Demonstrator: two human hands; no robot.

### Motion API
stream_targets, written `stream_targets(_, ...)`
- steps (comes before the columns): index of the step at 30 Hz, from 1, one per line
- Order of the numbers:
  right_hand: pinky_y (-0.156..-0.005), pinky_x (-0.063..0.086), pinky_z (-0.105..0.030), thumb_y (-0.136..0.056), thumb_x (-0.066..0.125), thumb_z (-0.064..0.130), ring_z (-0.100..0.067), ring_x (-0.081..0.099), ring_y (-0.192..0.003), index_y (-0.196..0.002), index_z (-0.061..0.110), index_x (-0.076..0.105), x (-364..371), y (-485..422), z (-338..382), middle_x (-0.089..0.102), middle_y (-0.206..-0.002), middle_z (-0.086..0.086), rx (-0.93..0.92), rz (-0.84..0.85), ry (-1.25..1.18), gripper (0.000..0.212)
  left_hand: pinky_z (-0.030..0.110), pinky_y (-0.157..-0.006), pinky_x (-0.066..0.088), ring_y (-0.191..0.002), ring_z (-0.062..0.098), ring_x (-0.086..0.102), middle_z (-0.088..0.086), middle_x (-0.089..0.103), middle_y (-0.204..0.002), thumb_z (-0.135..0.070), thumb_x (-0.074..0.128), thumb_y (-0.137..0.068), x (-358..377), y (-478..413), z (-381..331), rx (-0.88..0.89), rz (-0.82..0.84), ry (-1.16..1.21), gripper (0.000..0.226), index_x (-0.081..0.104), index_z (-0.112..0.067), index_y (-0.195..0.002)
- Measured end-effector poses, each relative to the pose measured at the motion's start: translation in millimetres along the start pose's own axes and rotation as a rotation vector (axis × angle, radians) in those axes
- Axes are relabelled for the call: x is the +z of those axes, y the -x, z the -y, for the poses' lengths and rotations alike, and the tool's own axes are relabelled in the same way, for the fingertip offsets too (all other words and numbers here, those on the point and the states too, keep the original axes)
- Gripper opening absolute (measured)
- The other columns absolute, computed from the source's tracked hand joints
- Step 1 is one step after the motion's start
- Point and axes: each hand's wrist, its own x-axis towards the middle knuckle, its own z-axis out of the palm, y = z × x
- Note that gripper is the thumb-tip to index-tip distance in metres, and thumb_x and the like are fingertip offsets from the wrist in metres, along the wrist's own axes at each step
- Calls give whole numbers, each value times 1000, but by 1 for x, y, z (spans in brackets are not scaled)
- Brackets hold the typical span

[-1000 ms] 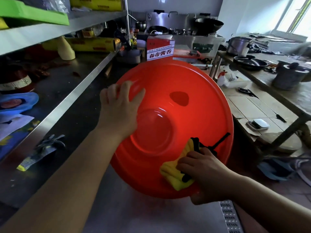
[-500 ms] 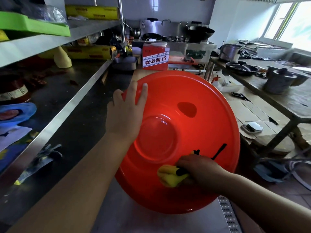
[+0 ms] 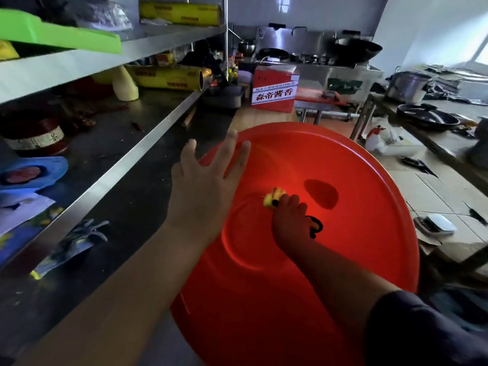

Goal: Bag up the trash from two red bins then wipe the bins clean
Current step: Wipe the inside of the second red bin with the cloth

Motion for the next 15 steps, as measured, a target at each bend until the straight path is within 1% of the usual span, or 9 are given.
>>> stream_targets(2,-41,47,-35,-80,26,12,-30,57,-67,-91,8,60,9,-6,6,57,-80,-11,-37,42,-5,37,47,-92,41,-123,41,33,2,-14,-157,-20,20,-80,5,-3,3,10,45,15,76,-16,-28,-147)
stream_targets(3,-42,45,-32,-79,26,13,-29,58,-67,-92,8,60,13,-10,9,57,-80,-10,-46,81,-12,37,45,-88,44,-118,39,38,3,-14,-157,-21,22,-80,6,-5,5,25,31,17,77,-16,-28,-146)
stream_targets(6,-45,43,-26,-78,33,16,-30,61,-67,-97,8,60,24,-28,19,62,-84,-12,-56,153,-63,34,45,-68,49,-96,41,51,10,14,-157,-11,39,-77,14,-9,9,68,-82,-34,76,13,-18,-148)
stream_targets(8,-61,50,-33,-81,31,31,-37,61,-85,-111,3,60,13,-32,25,60,-103,-20,-72,217,-70,50,48,-65,50,-91,45,53,13,24,-154,-4,45,-76,20,-13,10,70,-113,-33,72,26,-12,-146)
stream_targets(9,-76,48,-38,-81,20,40,-41,56,-100,-122,1,52,14,-34,29,52,-117,-23,-145,219,-104,65,49,-66,50,-90,46,54,15,26,-153,-1,45,-76,21,-15,11,64,-116,-31,71,30,-9,-145)
stream_targets(10,-87,42,-42,-83,16,44,-41,48,-111,-131,1,42,20,-36,32,43,-127,-23,-212,206,-116,69,50,-66,51,-89,47,54,16,27,-152,1,43,-76,20,-17,11,51,-113,-33,70,31,-8,-144)
stream_targets(11,-92,38,-43,-90,23,40,-40,43,-117,-137,3,35,24,-37,36,37,-134,-22,-271,202,-108,61,49,-65,51,-87,47,55,17,28,-152,2,42,-75,21,-18,11,37,-113,-42,70,32,-7,-144)
stream_targets(13,-92,39,-46,-95,40,22,-39,37,-122,-142,8,31,33,-39,43,31,-140,-19,-390,214,-78,49,47,-64,50,-84,45,55,16,28,-152,3,42,-74,22,-19,12,11,-112,-61,71,32,-5,-144)
stream_targets(15,-86,43,-47,-95,41,14,-39,35,-123,-141,13,34,40,-31,49,30,-142,-16,-590,216,-22,46,47,-64,51,-84,44,55,15,28,-152,4,44,-73,23,-20,13,12,-119,-62,71,33,-3,-143)
